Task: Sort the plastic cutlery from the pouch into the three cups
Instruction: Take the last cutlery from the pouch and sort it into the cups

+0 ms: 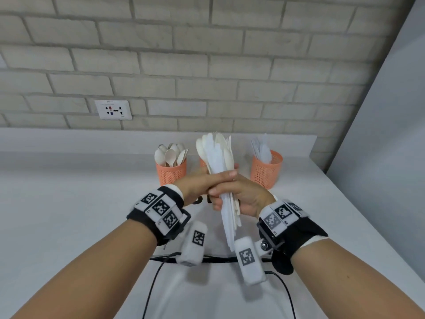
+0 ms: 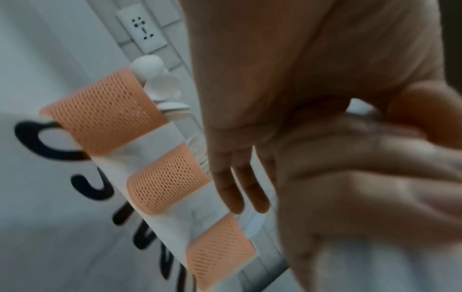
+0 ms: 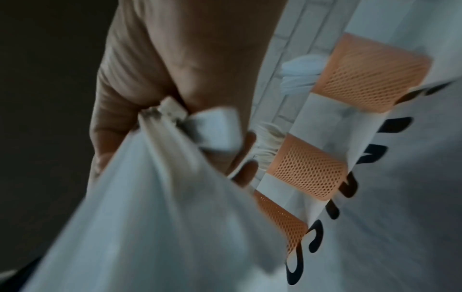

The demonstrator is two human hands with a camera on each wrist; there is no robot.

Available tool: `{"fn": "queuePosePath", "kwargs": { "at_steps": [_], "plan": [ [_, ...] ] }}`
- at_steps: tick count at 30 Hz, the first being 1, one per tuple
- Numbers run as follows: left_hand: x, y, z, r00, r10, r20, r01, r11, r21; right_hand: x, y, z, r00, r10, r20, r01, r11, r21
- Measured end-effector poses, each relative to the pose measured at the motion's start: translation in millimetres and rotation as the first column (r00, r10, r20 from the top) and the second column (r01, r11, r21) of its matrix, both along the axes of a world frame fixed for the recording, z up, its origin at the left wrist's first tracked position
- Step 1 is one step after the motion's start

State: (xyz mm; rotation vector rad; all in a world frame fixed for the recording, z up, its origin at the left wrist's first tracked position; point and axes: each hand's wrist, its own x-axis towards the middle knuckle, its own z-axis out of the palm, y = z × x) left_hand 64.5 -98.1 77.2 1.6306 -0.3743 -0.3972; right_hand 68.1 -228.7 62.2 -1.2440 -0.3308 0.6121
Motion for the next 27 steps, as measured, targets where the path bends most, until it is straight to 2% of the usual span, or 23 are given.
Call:
{"fn": "queuePosePath", "kwargs": {
  "at_steps": [4,7,10,11,13,15,17,19,21,23,24,25,27],
  "plan": [
    [5,-10,4,0.996,0.09,-0.012,-0.091,0.99,-0.111,9,7,5,1.0,0.019,0.018,-0.017,0.992,-0.126],
    [15,-10,4,0.97,0.236,-0.061,-0.244,0.933,-0.263,14,4,2,0.999,0.025,0.038,-0.016,0.978,-0.209],
    [27,-8,8,0.925,0.335,-0.179,-0.38,0.827,-0.414,15,4,-4,0.997,-0.052,0.063,0.064,0.978,-0.197],
    [29,-7,7,0.921,0.332,-0.205,-0.39,0.803,-0.45,16,4,-5,0.997,-0.042,0.058,0.051,0.984,-0.171],
    [31,-5,4,0.946,0.246,-0.211,-0.322,0.785,-0.53,18,5,-7,0.999,0.038,0.013,-0.037,0.997,-0.074],
    [33,-4,-3,0.968,0.138,-0.211,-0.234,0.806,-0.544,22,4,-5,0.995,0.09,-0.04,-0.09,0.996,0.006],
    [37,-7,-9,0.96,0.141,-0.241,-0.25,0.822,-0.512,27,4,-5,0.995,0.086,-0.06,-0.085,0.996,0.013],
    [44,-11,-14,0.932,0.24,-0.27,-0.343,0.823,-0.452,31,4,-5,0.998,0.042,-0.04,-0.045,0.996,-0.083],
    [51,-13,-15,0.9,0.302,-0.314,-0.42,0.793,-0.442,35,4,-5,0.996,-0.035,0.078,0.057,0.954,-0.295],
    [59,-11,-18,0.874,0.328,-0.359,-0.473,0.745,-0.47,42,3,-10,0.93,-0.128,0.344,0.291,0.828,-0.478],
    [63,-9,-20,0.867,0.336,-0.367,-0.485,0.736,-0.473,47,2,-14,0.844,-0.177,0.507,0.448,0.752,-0.484],
    [66,-7,-22,0.864,0.344,-0.367,-0.49,0.74,-0.46,49,2,-16,0.734,-0.22,0.642,0.58,0.696,-0.424],
    [68,-7,-26,0.875,0.33,-0.354,-0.467,0.767,-0.44,52,4,-19,0.561,-0.248,0.79,0.687,0.671,-0.278]
  ]
}}
